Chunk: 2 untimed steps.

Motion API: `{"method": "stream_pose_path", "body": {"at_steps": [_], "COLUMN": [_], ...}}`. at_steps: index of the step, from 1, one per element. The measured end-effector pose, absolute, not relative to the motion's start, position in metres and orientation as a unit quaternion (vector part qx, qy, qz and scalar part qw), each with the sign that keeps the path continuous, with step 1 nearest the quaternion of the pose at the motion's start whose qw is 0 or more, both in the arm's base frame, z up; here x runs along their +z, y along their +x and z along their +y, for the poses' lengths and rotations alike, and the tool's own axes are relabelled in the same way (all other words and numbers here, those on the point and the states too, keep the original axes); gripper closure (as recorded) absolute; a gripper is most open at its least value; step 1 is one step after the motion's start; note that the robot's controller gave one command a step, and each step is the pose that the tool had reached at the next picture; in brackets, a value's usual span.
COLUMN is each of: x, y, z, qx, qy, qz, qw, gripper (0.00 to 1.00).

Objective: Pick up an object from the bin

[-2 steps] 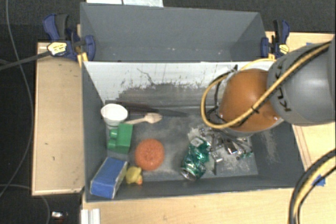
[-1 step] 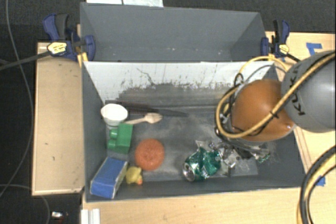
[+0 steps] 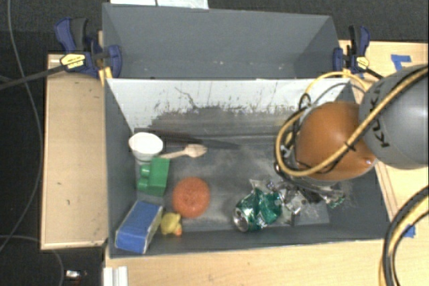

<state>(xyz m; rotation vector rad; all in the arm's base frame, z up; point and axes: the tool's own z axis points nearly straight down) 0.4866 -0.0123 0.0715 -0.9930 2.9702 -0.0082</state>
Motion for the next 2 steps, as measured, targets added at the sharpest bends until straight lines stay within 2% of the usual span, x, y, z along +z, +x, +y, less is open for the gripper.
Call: {"method": "stream_pose_path", "body": {"at_steps": [1,2], "x": [0.134,0.21], "y": [0.484,0.49], "z": [-0.009,-0.006], "qx": [-0.001,-0.001], "qy": [-0.324,-0.35], "qz": [0.946,0.937], "qw": [0.003,0.003], "gripper": [1.0,1.0]}}
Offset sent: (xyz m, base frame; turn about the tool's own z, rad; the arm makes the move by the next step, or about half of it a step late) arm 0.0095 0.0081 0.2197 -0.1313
